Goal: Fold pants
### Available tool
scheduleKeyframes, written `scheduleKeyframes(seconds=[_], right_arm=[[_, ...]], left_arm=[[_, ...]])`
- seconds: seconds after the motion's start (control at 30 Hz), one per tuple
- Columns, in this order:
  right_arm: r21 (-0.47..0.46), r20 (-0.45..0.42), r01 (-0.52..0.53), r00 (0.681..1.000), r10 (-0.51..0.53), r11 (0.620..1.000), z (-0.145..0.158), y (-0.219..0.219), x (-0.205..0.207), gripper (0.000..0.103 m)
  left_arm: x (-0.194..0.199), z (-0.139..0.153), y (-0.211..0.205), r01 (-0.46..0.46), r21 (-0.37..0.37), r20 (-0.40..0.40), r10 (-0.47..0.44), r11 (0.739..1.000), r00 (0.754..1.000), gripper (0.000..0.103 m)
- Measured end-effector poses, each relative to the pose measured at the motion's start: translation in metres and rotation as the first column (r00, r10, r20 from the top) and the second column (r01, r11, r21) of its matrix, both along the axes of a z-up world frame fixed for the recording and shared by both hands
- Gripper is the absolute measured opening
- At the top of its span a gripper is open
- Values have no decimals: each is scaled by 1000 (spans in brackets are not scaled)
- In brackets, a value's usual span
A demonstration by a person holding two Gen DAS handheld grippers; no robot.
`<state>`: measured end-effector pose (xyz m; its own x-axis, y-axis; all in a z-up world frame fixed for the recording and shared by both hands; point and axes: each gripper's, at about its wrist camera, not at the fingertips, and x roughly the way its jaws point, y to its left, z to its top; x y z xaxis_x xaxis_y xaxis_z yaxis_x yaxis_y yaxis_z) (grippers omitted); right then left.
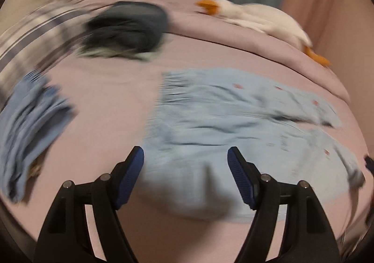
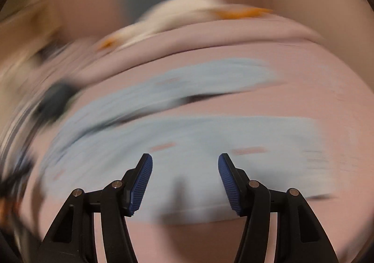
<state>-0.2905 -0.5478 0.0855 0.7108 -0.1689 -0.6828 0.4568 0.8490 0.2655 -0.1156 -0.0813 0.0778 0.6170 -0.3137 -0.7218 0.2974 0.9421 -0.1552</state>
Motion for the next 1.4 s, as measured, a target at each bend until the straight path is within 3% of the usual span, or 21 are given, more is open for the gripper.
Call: scheduleKeyframes(seconds=[0.1, 0.2, 0.27, 0.3, 0.33, 0.4, 0.5, 0.63, 0.7, 0.77, 0.9, 0.93, 0.97, 1.0, 1.03, 1.1, 1.23, 1.33, 1.4], right_arm=[[6, -75, 226, 971, -225, 974, -16, -90, -25, 59], [109, -146, 278, 954, -261, 954, -43, -144, -29, 59], [212, -173, 245, 962, -211, 946, -66, -163, -21, 59], [214, -158, 228, 968, -197, 950, -69, -165, -18, 59], [195, -145, 195, 975, -168, 961, -66, -159, -14, 57], [165, -154, 90, 986, -64, 982, -60, -145, 2, 10], [-28, -273, -30, 962, 22, 999, -47, -125, 27, 6], [-202, -274, 15, 959, -71, 979, -26, -149, 31, 5], [-271, -340, -13, 937, -83, 962, -39, -157, 44, 11], [-252, -425, 15, 897, -124, 968, -52, -166, 56, 25], [-348, -265, 126, 938, -226, 929, -16, -141, 24, 42], [-336, -220, 112, 956, -194, 935, -9, -130, 19, 47], [-290, -174, 62, 978, -116, 955, -5, -116, 12, 57], [-246, -176, -2, 983, -42, 969, -10, -104, 8, 65], [-225, -207, -41, 978, -6, 973, -18, -98, 8, 65], [-193, -381, -106, 924, 26, 975, -54, -95, 11, 65], [-188, -364, -31, 930, -41, 982, -37, -108, 15, 67], [-235, -311, -94, 950, 17, 967, -9, -97, 39, 67], [-258, -273, -173, 957, 99, 951, 6, -80, 66, 67]], left_arm=[[14, -7, -37, 81, 17, -11, -81, 997, 997, 74], [23, -22, -59, 86, 62, -36, -84, 994, 996, 74], [32, -37, -65, 73, 112, -73, -66, 991, 995, 74], [34, -45, -66, 58, 149, -89, -45, 987, 995, 74], [38, -56, -66, 45, 184, -118, -24, 982, 993, 74], [41, -61, -60, 39, 170, -104, -22, 985, 994, 78], [41, -62, -61, 49, 188, -91, -32, 981, 995, 81], [41, -62, -61, 47, 197, -81, -32, 979, 996, 82], [41, -63, -60, 53, 200, -73, -39, 978, 997, 83], [37, -64, -60, 60, 197, -68, -47, 979, 997, 84], [38, -63, -57, 58, 193, -78, -43, 979, 996, 84], [38, -61, -58, 58, 192, -83, -43, 980, 996, 84], [39, -58, -56, 62, 186, -92, -46, 981, 995, 84], [38, -56, -56, 64, 184, -95, -47, 981, 994, 84], [37, -52, -53, 64, 183, -92, -48, 981, 995, 84], [39, -40, -44, 68, 174, -62, -58, 982, 996, 84], [58, -14, -23, 60, 176, 10, -63, 982, 998, 85], [84, -10, -8, 6, 196, 21, -11, 981, 1000, 85], [100, -10, 1, -5, 149, 3, 5, 989, 1000, 85]])
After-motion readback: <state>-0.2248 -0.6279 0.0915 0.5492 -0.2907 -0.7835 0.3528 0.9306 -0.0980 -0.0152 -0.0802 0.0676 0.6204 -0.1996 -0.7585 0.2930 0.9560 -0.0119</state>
